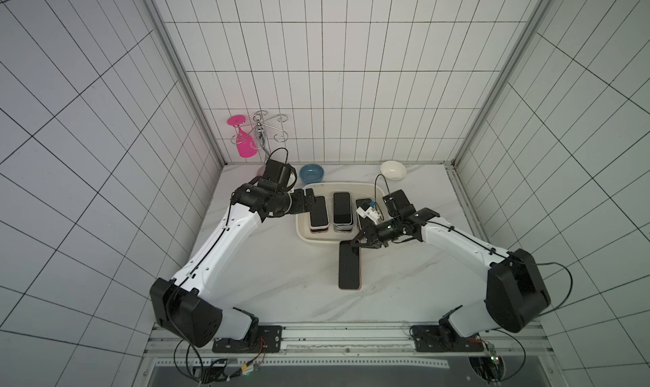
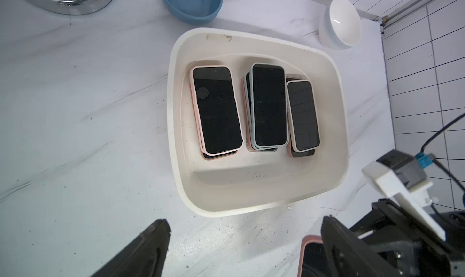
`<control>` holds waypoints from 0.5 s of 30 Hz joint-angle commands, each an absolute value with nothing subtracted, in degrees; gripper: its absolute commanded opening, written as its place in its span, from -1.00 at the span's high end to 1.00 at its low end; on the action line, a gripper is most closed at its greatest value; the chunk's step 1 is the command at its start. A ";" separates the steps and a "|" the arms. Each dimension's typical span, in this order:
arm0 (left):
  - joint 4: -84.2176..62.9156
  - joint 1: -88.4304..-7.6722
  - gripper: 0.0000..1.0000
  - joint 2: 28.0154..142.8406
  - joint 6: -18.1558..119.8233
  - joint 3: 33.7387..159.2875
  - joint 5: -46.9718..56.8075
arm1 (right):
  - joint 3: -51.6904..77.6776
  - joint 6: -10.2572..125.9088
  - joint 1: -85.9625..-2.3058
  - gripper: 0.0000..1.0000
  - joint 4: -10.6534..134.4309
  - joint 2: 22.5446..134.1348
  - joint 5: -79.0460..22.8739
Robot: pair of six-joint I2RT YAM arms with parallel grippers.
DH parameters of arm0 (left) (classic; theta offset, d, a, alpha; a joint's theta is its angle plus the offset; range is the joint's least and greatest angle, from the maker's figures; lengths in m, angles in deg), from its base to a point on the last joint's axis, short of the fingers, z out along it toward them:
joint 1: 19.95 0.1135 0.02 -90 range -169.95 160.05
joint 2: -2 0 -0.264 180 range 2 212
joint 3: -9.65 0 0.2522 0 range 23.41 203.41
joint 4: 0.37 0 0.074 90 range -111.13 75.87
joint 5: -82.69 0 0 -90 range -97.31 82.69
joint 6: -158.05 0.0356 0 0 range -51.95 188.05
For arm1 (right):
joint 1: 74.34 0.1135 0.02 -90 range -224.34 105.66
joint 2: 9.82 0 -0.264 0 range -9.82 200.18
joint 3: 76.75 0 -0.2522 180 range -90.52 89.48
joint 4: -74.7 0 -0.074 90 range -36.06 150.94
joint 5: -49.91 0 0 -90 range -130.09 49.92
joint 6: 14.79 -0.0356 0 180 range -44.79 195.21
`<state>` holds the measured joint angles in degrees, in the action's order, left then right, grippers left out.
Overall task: Take the phone out of the storage box
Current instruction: Place the phone at the center of the board.
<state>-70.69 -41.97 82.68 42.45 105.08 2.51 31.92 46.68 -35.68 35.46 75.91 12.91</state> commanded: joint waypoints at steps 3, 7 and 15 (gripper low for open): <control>-68.71 -41.75 -0.95 83.24 40.97 103.68 0.70 | 35.04 36.46 -29.25 1.00 47.02 78.15 9.64; -68.71 -41.66 -0.95 82.65 41.12 102.11 0.47 | 33.92 33.94 -27.74 1.00 51.63 83.83 10.19; -68.42 -41.39 -0.96 80.93 41.60 98.84 -1.22 | 32.82 32.14 -25.47 1.00 56.13 91.86 9.88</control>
